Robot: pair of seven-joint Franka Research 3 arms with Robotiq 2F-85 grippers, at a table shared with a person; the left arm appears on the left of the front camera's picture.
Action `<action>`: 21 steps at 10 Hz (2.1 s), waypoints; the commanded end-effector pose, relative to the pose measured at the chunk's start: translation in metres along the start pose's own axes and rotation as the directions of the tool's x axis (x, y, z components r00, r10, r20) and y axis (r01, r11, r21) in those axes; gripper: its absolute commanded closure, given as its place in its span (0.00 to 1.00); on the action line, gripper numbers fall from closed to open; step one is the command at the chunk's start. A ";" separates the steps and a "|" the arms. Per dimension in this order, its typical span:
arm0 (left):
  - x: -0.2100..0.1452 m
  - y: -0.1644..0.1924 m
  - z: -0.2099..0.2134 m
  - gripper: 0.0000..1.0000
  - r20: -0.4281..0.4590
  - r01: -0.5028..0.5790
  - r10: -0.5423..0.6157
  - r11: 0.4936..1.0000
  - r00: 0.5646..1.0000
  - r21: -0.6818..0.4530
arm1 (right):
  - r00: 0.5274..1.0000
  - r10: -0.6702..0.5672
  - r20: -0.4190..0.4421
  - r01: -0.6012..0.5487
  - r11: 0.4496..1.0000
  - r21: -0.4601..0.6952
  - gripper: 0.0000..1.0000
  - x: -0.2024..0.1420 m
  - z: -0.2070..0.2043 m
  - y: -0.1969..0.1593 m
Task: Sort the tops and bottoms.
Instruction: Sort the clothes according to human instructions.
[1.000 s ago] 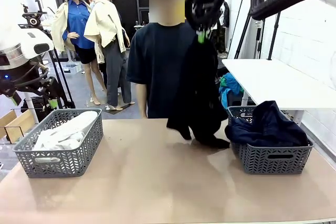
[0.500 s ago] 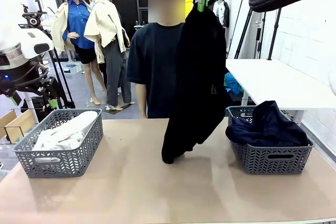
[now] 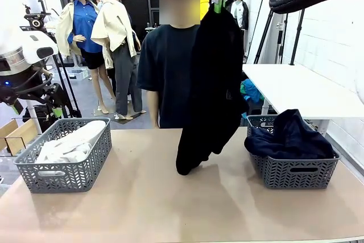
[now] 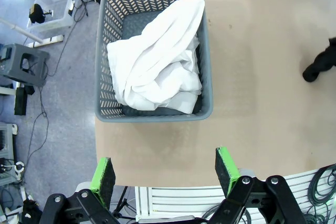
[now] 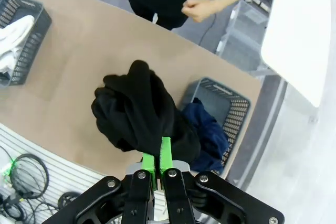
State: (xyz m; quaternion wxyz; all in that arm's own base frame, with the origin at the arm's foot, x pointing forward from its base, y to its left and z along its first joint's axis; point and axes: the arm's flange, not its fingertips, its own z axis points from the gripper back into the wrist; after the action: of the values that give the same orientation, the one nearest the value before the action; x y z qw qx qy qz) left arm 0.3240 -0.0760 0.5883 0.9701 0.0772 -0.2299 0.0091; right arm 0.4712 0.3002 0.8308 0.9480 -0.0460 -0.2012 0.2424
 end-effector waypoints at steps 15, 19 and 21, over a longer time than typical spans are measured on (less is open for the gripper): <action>0.000 0.003 0.000 0.00 -0.010 0.003 -0.003 1.000 1.000 -0.005 | 1.000 -0.003 0.000 0.003 1.000 0.000 1.00 -0.001 0.001 -0.001; 0.000 0.003 0.000 0.00 -0.010 0.003 -0.003 1.000 1.000 -0.005 | 1.000 -0.003 0.000 0.003 1.000 0.000 1.00 -0.001 0.001 -0.001; 0.000 0.003 0.000 0.00 -0.010 0.003 -0.003 1.000 1.000 -0.005 | 1.000 -0.003 0.000 0.003 1.000 0.000 1.00 -0.001 0.001 -0.001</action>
State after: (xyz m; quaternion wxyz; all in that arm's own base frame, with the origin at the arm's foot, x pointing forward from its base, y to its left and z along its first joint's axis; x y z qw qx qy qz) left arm 0.3240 -0.0760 0.5883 0.9701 0.0772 -0.2299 0.0091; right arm 0.4712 0.3002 0.8308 0.9480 -0.0460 -0.2012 0.2424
